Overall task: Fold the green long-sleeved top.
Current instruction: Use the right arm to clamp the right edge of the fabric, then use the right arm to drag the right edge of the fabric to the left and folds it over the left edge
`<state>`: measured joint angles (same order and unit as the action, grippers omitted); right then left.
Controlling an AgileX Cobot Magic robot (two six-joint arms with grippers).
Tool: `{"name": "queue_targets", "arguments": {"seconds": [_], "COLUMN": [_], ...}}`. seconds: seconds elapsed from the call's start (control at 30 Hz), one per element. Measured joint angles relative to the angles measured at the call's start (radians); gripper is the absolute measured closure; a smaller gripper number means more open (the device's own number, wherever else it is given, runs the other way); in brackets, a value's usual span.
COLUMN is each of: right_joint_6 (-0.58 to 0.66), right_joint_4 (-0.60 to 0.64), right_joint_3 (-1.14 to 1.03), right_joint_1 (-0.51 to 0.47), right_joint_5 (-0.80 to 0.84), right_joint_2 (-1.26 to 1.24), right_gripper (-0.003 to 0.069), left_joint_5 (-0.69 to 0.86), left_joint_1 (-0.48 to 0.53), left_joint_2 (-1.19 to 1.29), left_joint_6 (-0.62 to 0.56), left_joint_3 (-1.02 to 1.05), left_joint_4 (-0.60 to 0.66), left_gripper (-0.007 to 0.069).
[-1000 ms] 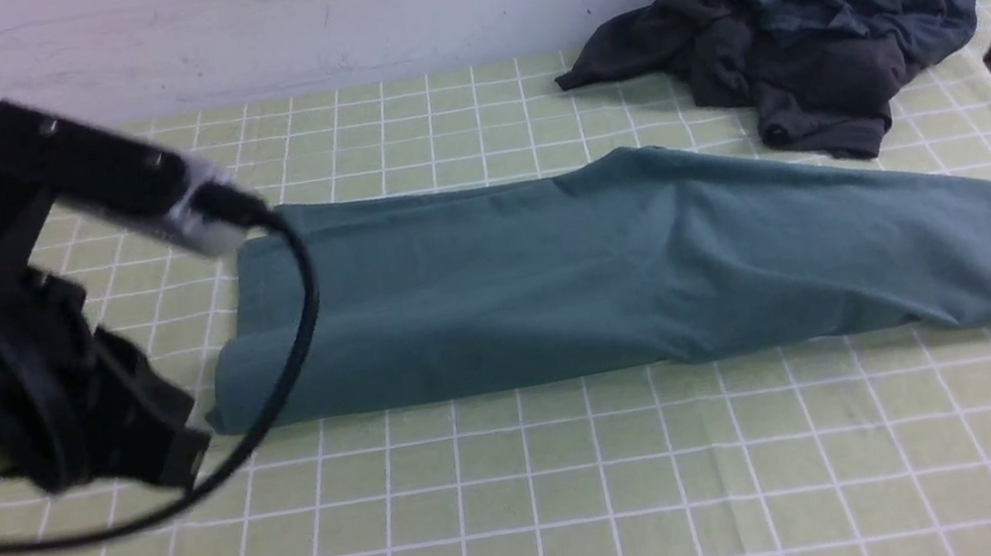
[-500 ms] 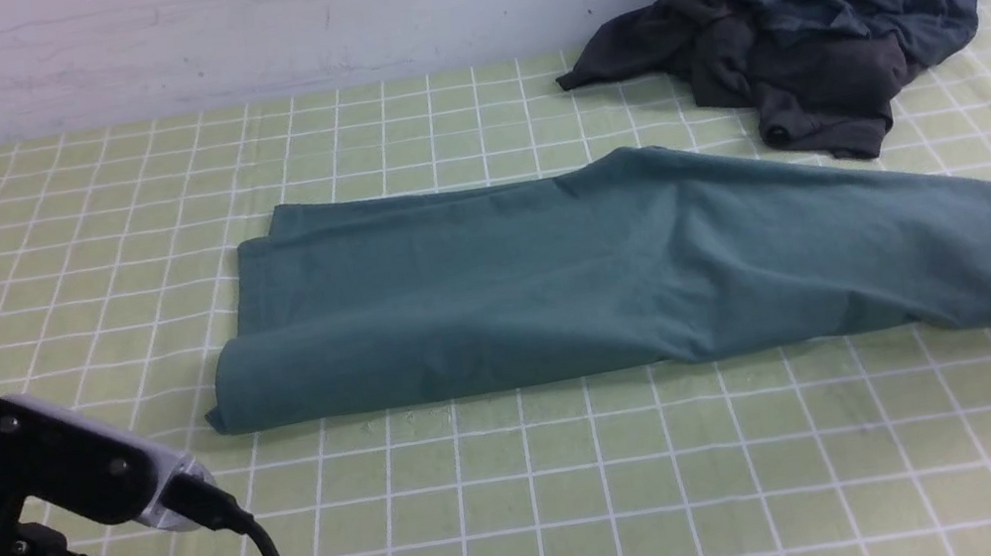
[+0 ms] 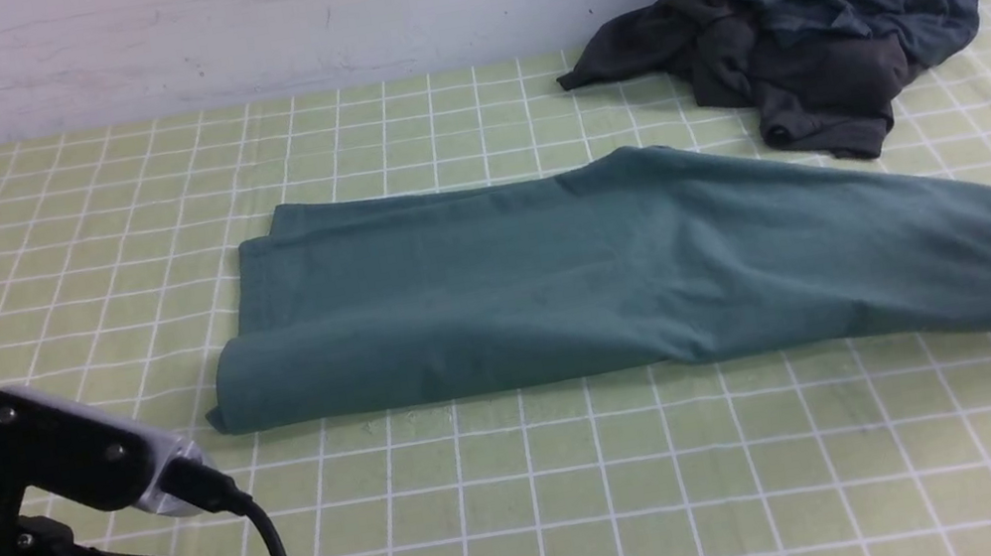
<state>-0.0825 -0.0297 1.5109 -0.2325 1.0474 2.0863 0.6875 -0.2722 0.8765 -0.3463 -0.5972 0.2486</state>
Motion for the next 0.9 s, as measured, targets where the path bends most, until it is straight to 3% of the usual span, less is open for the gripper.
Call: {"name": "queue_targets", "arguments": {"seconds": [0.07,0.27,0.37,0.5,0.73,0.9], "right_joint_6": [0.005,-0.032,-0.044,-0.049,-0.049,-0.049], "right_joint_4": [-0.054,-0.283,-0.305,-0.263,-0.018,0.030], "right_joint_3": [0.000,0.000,0.008,0.104,0.308,0.330], "right_joint_1": [0.002,0.002,0.014,0.111,0.500,0.739], "right_joint_5": [0.003,0.062,0.063,0.070,-0.027,-0.245], "right_joint_2": [-0.044,-0.226,-0.297,-0.394,-0.373,-0.218], "right_gripper": [0.0627,0.0635,0.0635,0.0635,0.0635,0.0636], "left_joint_5": [0.003,-0.008,-0.025,-0.050,-0.063,-0.063], "left_joint_1": [0.000,0.000,0.000,0.000,0.000,0.000], "left_joint_2": [-0.014,-0.121,-0.161,-0.185,-0.186,-0.186], "left_joint_6": [0.000,-0.007,-0.009,-0.009,-0.009,-0.009], "left_joint_3": [0.000,0.000,0.000,0.000,0.000,0.000], "left_joint_4": [0.000,-0.001,-0.002,-0.001,0.004,0.004], "left_gripper": [0.0627,0.0627,0.0627,0.0627,0.0627,0.0627]}}
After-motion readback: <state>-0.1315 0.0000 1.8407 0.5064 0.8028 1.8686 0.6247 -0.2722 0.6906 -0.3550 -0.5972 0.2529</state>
